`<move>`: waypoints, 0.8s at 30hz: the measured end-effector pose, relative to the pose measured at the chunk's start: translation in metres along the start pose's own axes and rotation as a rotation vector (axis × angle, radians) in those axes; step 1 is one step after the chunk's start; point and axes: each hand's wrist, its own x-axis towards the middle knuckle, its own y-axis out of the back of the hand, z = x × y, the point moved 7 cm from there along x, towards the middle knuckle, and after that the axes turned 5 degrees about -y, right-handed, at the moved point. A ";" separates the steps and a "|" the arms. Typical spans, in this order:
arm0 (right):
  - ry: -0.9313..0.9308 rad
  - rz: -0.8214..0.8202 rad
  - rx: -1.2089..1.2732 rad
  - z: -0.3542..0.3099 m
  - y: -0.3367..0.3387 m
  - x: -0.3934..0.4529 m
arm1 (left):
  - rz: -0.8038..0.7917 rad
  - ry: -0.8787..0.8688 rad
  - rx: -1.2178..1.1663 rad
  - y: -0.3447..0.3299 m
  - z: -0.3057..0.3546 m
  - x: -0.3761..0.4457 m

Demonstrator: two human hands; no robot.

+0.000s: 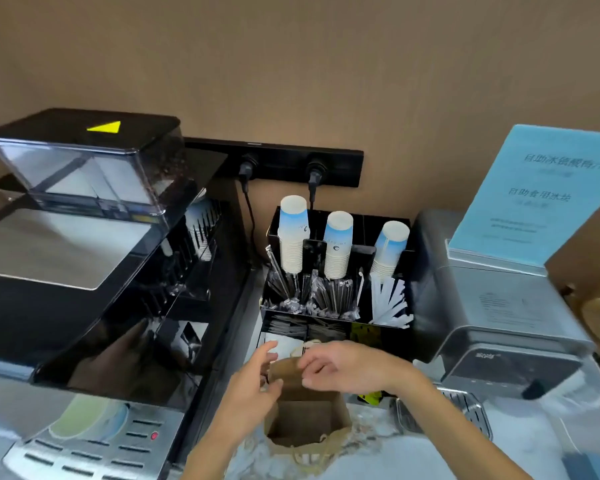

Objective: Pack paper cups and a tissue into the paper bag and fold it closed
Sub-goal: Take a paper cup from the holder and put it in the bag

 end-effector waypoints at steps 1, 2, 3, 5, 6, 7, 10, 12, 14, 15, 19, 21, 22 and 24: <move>0.012 0.030 0.032 0.002 0.006 -0.004 | 0.014 -0.017 -0.007 0.002 0.001 -0.002; 0.019 0.059 0.061 0.004 0.011 -0.006 | 0.028 -0.032 -0.013 0.004 0.001 -0.004; 0.022 0.087 0.082 0.005 0.015 -0.008 | 0.039 -0.053 -0.015 0.006 0.001 -0.005; 0.035 0.132 0.099 0.006 0.019 -0.009 | 0.045 -0.131 0.016 0.010 0.005 -0.009; 0.042 0.150 0.107 0.006 0.018 -0.008 | 0.038 -0.180 0.054 0.010 0.007 -0.010; 0.046 0.169 0.119 0.006 0.017 -0.007 | 0.024 -0.224 0.095 0.009 0.007 -0.011; 0.040 0.223 0.137 0.007 0.014 -0.005 | -0.043 -0.264 0.202 0.003 0.002 -0.011; 0.016 0.242 0.117 0.010 0.014 -0.004 | -0.072 -0.246 0.236 0.002 0.000 -0.006; 0.000 0.262 0.111 0.011 0.015 -0.005 | -0.090 -0.228 0.246 0.004 -0.001 0.001; -0.008 0.273 0.112 0.012 0.015 -0.006 | -0.105 -0.217 0.253 0.005 -0.002 0.005; -0.038 0.302 0.104 0.012 0.018 -0.007 | -0.210 -0.152 0.283 0.005 -0.009 0.012; -0.049 0.303 0.081 0.008 0.021 -0.006 | -0.238 -0.136 0.277 0.005 -0.010 0.014; -0.052 0.301 0.075 0.006 0.023 -0.007 | -0.250 -0.132 0.269 0.004 -0.010 0.015; -0.029 0.292 0.083 -0.003 0.032 -0.009 | -0.280 -0.129 0.250 0.002 -0.012 0.018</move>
